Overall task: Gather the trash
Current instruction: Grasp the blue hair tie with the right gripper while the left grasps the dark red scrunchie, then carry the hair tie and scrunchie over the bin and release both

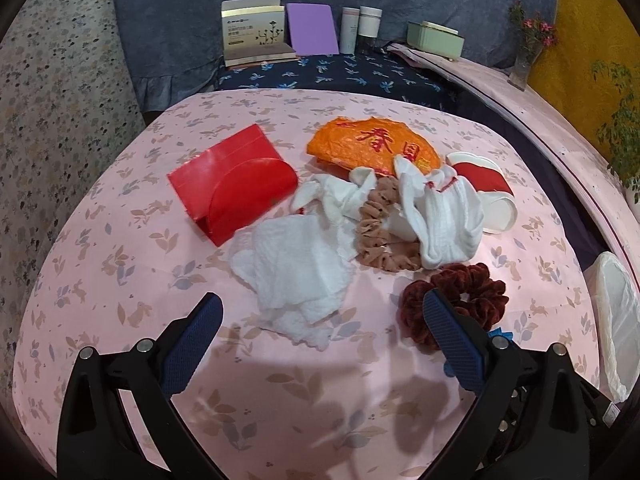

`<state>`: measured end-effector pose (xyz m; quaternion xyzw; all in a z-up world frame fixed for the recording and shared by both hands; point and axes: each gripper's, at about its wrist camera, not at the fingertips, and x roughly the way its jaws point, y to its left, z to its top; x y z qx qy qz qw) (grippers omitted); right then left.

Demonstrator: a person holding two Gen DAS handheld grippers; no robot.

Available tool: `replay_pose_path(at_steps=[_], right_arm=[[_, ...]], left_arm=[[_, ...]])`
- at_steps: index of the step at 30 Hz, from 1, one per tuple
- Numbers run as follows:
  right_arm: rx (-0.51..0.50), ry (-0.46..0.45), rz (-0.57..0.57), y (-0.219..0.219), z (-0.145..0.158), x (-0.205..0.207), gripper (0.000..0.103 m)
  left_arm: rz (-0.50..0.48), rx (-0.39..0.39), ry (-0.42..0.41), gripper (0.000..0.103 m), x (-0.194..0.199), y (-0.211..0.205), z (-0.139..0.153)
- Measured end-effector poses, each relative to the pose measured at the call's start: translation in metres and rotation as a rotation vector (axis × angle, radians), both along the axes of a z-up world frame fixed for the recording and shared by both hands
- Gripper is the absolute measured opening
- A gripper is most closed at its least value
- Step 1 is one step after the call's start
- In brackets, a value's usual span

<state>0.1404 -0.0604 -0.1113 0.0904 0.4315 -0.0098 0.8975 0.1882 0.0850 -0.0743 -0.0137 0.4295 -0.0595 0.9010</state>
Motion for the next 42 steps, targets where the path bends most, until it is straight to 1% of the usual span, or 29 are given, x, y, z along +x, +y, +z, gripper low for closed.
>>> replay_pose_path(at_steps=[4, 9, 12, 14, 15, 17, 18, 19, 20, 21, 22, 25, 31, 36, 42], right_arm=[[0.000, -0.034, -0.045, -0.015, 0.008, -0.010, 0.022], [-0.021, -0.056, -0.130, -0.044, 0.019, -0.021, 0.022], [-0.022, -0.062, -0.164, -0.059, 0.024, -0.024, 0.022], [-0.018, -0.066, -0.178, -0.068, 0.025, -0.027, 0.022], [-0.017, -0.067, -0.182, -0.071, 0.026, -0.028, 0.022], [-0.014, -0.067, -0.190, -0.075, 0.025, -0.030, 0.022], [-0.012, -0.066, -0.193, -0.078, 0.025, -0.031, 0.022], [-0.009, -0.064, -0.196, -0.079, 0.024, -0.031, 0.022], [-0.007, -0.063, -0.199, -0.081, 0.024, -0.031, 0.022], [-0.005, -0.063, -0.201, -0.082, 0.024, -0.032, 0.022], [-0.004, -0.063, -0.204, -0.083, 0.023, -0.032, 0.022], [0.001, -0.067, -0.210, -0.086, 0.024, -0.035, 0.022], [0.004, -0.096, -0.224, -0.093, 0.035, -0.044, 0.022], [0.001, -0.139, -0.243, -0.102, 0.053, -0.056, 0.022], [-0.003, -0.192, -0.280, -0.124, 0.074, -0.076, 0.022]], left_arm=[[-0.020, -0.015, 0.013, 0.096, 0.003, -0.015, -0.002], [-0.064, -0.018, 0.038, 0.096, 0.008, -0.040, -0.010], [-0.072, -0.027, 0.057, 0.094, 0.012, -0.050, -0.016], [-0.082, -0.038, 0.075, 0.086, 0.015, -0.057, -0.021], [-0.084, -0.036, 0.084, 0.084, 0.016, -0.060, -0.024], [-0.094, -0.034, 0.091, 0.071, 0.017, -0.065, -0.028], [-0.099, -0.031, 0.094, 0.067, 0.017, -0.068, -0.029], [-0.109, -0.030, 0.096, 0.059, 0.016, -0.071, -0.030], [-0.117, -0.031, 0.098, 0.047, 0.016, -0.073, -0.031], [-0.127, -0.034, 0.100, 0.041, 0.015, -0.075, -0.032], [-0.135, -0.027, 0.102, 0.030, 0.014, -0.078, -0.032], [-0.151, -0.017, 0.085, 0.024, 0.009, -0.084, -0.029], [-0.182, -0.019, 0.043, 0.021, -0.007, -0.093, -0.011], [-0.214, -0.019, -0.009, 0.021, -0.023, -0.108, 0.013], [-0.264, -0.015, -0.060, 0.021, -0.042, -0.133, 0.037]])
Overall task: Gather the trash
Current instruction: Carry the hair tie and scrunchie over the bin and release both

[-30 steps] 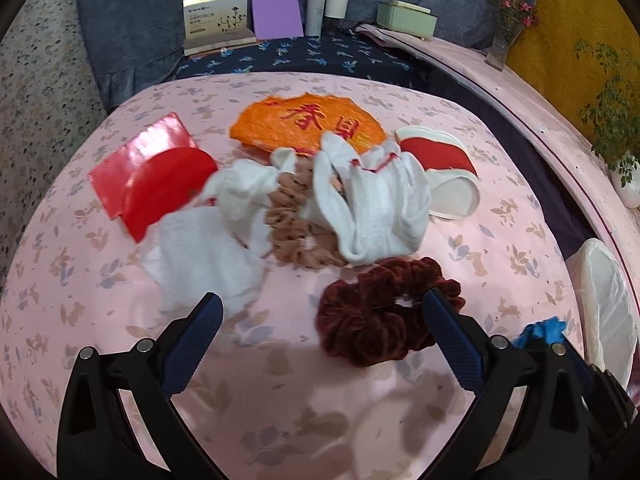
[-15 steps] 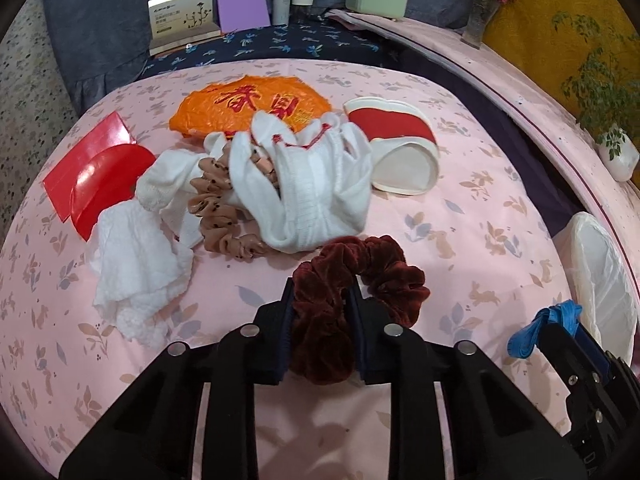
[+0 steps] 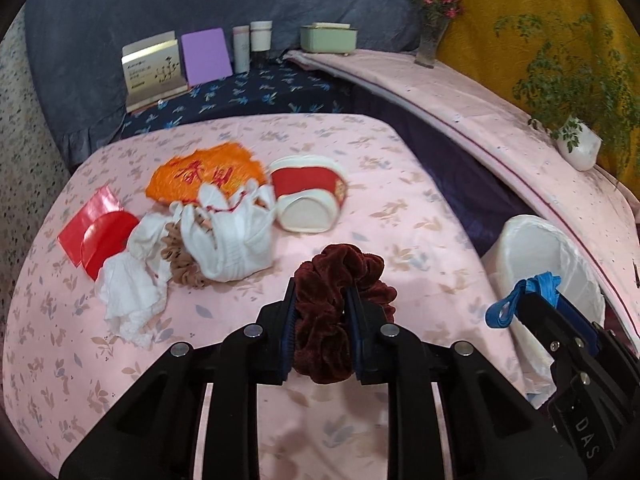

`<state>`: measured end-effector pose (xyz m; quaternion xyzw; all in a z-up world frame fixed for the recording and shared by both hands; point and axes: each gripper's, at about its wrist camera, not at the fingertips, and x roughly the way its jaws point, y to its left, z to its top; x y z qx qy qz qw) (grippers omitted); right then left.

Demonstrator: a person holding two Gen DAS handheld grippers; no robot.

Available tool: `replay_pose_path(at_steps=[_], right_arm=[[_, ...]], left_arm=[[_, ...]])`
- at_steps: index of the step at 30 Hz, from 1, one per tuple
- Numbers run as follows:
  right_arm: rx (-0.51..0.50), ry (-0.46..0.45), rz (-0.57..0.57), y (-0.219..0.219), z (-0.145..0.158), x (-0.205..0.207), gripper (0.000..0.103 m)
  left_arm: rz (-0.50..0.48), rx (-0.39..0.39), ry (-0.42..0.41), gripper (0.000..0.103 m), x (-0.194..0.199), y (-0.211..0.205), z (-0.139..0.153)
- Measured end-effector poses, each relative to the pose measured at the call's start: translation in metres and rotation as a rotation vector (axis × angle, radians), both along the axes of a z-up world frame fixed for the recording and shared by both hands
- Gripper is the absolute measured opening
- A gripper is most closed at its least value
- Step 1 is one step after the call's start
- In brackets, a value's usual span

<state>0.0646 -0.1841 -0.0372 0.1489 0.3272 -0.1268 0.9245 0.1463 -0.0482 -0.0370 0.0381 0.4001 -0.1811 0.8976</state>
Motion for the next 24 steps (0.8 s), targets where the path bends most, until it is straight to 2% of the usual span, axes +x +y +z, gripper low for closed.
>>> replay_pose_path(at_steps=[11, 24], right_arm=[[-0.008, -0.064, -0.113, -0.058, 0.025, -0.043, 0.022], [0.006, -0.076, -0.267, -0.135, 0.020, -0.089, 0.022]], left_arm=[[-0.122, 0.000, -0.078, 0.021, -0.034, -0.064, 0.033], [-0.288, 0.003, -0.095, 0.021, -0.062, -0.150, 0.042]])
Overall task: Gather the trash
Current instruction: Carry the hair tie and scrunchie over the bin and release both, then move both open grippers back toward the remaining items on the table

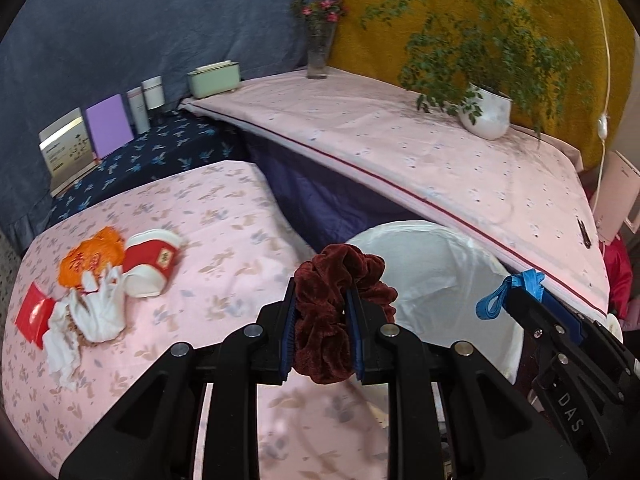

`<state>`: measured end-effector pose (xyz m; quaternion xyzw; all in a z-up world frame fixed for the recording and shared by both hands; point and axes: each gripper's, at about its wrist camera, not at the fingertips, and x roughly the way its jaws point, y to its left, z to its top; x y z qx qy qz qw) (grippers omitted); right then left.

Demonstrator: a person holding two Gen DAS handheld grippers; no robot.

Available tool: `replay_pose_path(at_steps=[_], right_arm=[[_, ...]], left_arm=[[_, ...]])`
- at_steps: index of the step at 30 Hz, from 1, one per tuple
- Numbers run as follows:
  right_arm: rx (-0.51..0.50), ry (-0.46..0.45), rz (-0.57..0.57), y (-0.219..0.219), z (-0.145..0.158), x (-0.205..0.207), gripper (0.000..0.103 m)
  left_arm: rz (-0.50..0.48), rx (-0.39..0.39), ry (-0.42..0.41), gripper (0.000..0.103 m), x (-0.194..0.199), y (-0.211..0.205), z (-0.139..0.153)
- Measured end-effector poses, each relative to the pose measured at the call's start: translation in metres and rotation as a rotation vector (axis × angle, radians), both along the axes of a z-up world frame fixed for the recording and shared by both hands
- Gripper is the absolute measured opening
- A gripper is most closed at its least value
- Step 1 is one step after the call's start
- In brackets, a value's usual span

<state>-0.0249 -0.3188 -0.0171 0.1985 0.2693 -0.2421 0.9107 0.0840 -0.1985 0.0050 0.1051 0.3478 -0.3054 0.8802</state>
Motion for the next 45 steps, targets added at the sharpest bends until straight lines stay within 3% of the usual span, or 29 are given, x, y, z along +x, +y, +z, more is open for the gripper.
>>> replay_pose_path(at_steps=[13, 15, 17, 19, 25, 37, 44, 45], right_arm=[[0.026, 0.018, -0.085, -0.043, -0.015, -0.020, 0.022], [0.029, 0.019, -0.087, -0.045, -0.016, -0.020, 0.022], [0.029, 0.019, -0.089, -0.046, -0.017, -0.020, 0.022], [0.032, 0.019, -0.087, -0.046, -0.017, -0.018, 0.022], [0.035, 0.020, -0.077, -0.044, -0.018, -0.013, 0.023], [0.016, 0.020, -0.037, -0.034, -0.012, 0.003, 0.023], [0.006, 0.023, -0.011, -0.027, -0.009, 0.016, 0.025], [0.004, 0.024, -0.007, -0.026, -0.009, 0.018, 0.029]], left_arm=[[-0.124, 0.001, 0.050, 0.025, -0.008, -0.057, -0.015], [-0.128, -0.005, 0.051, 0.032, -0.009, -0.059, -0.015], [-0.118, -0.005, 0.037, 0.054, -0.009, -0.058, -0.015], [-0.100, -0.009, 0.025, 0.062, -0.009, -0.057, -0.014], [-0.065, -0.004, 0.018, 0.069, -0.004, -0.048, -0.013], [0.002, -0.002, 0.012, 0.070, 0.005, -0.027, -0.014], [0.045, -0.003, 0.012, 0.078, 0.012, -0.014, -0.014], [0.053, -0.002, 0.012, 0.080, 0.013, -0.011, -0.014]])
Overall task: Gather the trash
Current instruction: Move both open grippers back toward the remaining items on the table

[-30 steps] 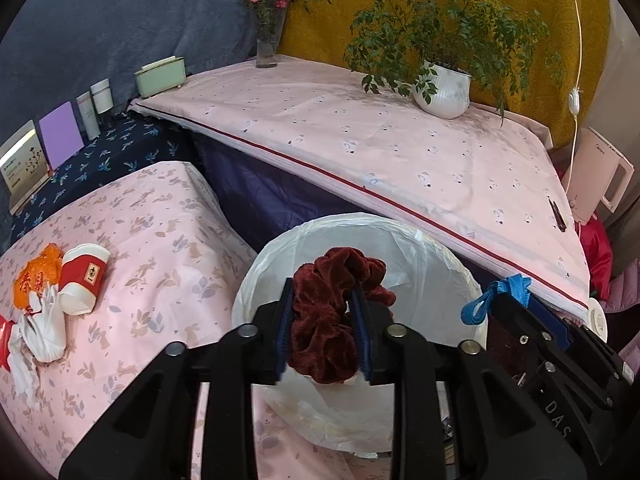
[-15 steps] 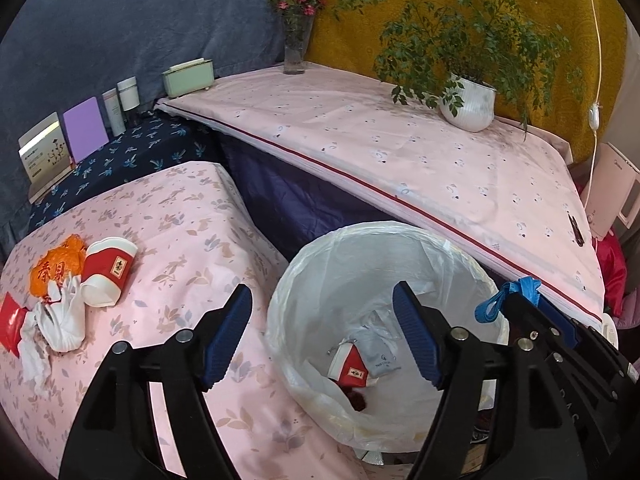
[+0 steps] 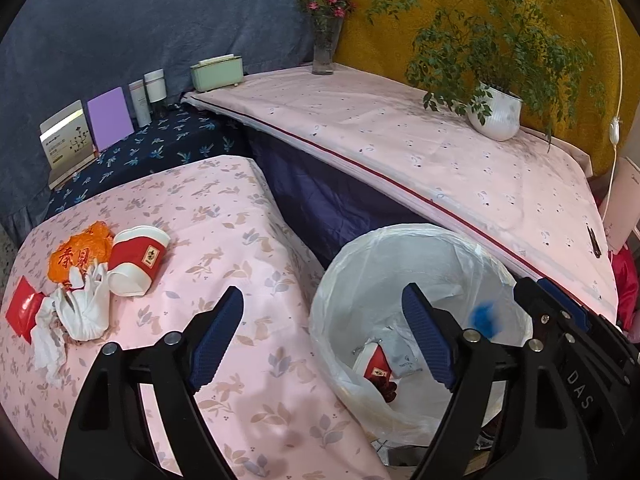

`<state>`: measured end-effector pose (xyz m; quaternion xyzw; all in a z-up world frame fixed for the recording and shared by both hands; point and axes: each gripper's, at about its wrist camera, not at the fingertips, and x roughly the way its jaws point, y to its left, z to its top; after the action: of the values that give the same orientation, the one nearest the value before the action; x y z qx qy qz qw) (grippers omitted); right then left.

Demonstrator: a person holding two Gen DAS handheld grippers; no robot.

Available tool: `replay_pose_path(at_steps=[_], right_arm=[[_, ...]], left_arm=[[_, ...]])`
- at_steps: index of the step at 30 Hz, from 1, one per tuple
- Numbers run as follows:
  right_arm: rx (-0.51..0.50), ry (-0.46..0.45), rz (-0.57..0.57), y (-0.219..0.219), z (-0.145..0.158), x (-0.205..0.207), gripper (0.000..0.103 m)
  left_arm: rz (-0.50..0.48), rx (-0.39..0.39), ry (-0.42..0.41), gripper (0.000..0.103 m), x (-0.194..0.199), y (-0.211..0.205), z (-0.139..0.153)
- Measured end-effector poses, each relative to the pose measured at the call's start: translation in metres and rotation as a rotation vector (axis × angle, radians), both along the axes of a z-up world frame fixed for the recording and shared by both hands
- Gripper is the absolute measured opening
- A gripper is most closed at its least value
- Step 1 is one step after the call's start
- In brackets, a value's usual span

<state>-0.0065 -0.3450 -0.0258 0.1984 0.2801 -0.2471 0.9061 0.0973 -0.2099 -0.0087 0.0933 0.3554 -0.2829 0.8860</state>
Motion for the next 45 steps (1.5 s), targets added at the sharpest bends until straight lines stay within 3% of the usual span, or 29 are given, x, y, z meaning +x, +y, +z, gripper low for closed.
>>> replay_pose_path(at_steps=[3, 14, 45], right_arm=[[-0.011, -0.009, 0.010, 0.005, 0.004, 0.005, 0.041], [-0.029, -0.015, 0.059, 0.032, 0.015, 0.011, 0.048], [-0.062, 0.001, 0.253, 0.148, 0.028, 0.046, 0.055]], left_arm=[[0.029, -0.002, 0.000, 0.087, 0.004, 0.008, 0.000], [0.105, -0.011, 0.026, 0.088, 0.017, 0.040, -0.001], [0.371, -0.070, 0.060, 0.090, 0.045, 0.194, -0.002]])
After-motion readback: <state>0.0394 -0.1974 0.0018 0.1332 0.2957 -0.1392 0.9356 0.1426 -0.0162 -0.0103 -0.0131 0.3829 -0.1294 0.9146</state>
